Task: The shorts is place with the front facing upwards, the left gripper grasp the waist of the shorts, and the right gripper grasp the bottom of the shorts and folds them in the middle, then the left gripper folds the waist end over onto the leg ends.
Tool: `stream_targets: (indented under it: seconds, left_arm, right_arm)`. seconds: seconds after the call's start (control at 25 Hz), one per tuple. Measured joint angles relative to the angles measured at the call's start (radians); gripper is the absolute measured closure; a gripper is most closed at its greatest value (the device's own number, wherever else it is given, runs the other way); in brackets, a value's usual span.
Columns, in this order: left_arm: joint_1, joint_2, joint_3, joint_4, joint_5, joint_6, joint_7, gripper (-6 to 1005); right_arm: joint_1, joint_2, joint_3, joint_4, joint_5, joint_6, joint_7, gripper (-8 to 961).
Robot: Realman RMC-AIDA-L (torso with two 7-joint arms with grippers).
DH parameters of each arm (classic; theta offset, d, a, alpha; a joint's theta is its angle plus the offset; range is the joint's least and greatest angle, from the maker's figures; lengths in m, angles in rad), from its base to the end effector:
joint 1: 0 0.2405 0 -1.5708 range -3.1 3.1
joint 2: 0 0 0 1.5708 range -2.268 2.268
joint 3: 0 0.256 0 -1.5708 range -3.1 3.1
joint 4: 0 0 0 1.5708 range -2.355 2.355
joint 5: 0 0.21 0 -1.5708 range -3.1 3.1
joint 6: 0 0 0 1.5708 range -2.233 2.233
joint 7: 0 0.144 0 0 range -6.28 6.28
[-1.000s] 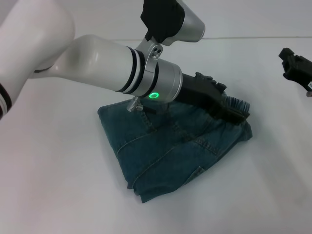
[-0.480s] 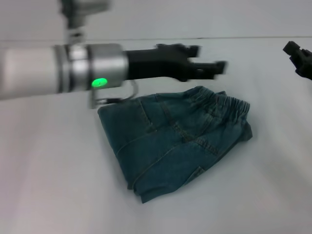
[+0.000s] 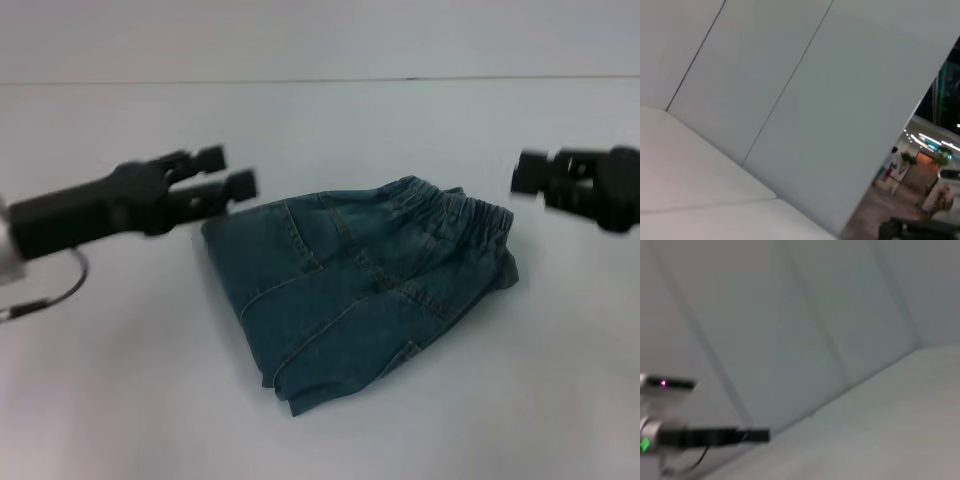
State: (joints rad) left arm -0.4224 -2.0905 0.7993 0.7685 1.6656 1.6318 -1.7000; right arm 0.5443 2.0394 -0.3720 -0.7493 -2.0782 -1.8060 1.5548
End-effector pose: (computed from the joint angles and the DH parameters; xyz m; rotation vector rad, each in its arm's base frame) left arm -0.2402 0.3196 0.0265 -2.5606 -0.9376 -1.1185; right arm 0.2652 0.3237 0.0644 -2.6119 0.7740 0.9206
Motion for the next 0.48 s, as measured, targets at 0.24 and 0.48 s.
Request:
stream_targets:
  seconds: [0.24,0.48]
  left_arm:
    - [0.048,0.002,-0.09,0.063,0.221,0.125,0.007,76]
    - [0.065,-0.005,-0.112,0.113,0.338,0.135,0.007,76]
  right_arm:
    - [-0.051,-0.029,-0.163,-0.118,-0.012,-0.09,0.062,541]
    - [-0.055,-0.051,-0.168,-0.129,-0.091,-0.106,0.104,287]
